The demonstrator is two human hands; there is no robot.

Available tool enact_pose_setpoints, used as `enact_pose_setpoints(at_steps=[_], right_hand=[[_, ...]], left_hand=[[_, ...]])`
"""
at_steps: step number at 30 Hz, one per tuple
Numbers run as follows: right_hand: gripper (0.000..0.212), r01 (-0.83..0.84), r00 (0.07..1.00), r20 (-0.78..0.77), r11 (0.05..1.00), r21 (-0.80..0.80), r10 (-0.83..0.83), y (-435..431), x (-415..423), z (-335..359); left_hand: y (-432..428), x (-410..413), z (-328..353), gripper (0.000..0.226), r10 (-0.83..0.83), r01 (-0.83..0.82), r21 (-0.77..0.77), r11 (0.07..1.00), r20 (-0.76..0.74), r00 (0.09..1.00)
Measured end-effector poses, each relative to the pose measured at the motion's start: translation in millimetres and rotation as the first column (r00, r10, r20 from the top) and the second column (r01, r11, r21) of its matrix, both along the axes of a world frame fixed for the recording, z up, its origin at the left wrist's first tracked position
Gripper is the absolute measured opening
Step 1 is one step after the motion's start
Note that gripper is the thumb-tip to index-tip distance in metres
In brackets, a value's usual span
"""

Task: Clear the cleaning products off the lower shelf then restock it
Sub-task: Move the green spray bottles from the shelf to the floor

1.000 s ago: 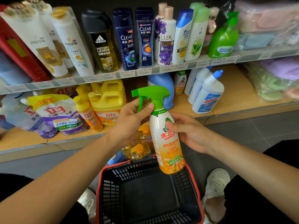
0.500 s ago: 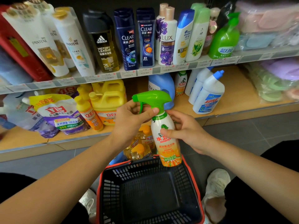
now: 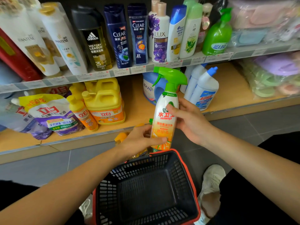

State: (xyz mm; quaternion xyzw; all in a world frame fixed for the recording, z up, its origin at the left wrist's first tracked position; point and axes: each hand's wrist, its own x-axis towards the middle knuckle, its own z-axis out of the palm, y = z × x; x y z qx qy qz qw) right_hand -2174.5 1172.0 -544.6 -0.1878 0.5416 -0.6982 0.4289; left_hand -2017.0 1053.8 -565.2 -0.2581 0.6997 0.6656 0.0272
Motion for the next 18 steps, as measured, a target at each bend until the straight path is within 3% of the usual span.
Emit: enact_pose_setpoints(at_steps=[3,8,11,14,16,18], right_hand=[[0.056,0.003,1.000,0.016,1.000,-0.024,-0.003,0,-2,1],[0.053,0.069,0.995,-0.067,0.997,0.018,-0.068,1,-11,10],[0.038,0.250,0.962,-0.144,0.960,0.124,-0.232,4,-14,5],[0.034,0.487,0.811,-0.443,0.861,0.148,-0.382,8,-12,-7],[0.035,0.397,0.701,-0.664,0.916,0.060,-0.260,9,-12,-9],[0.049,0.224,0.566,-0.822,0.971,0.082,-0.061,6,-13,-8]], left_hand=[[1,-1,-8,0.045,0.025,-0.023,0.058,0.998,-0.028,0.999],[1,-7,-7,0.074,0.275,-0.256,0.197,0.946,-0.072,0.959],[-7,-8,-2,0.076,0.406,-0.386,0.186,0.904,-0.085,0.910],[-18,-8,4,0.070,0.482,-0.477,0.075,0.876,-0.122,0.867],[-24,-6,11,0.066,0.484,-0.500,-0.052,0.865,-0.180,0.856],[-26,-5,18,0.065,0.429,-0.477,-0.199,0.856,-0.244,0.870]])
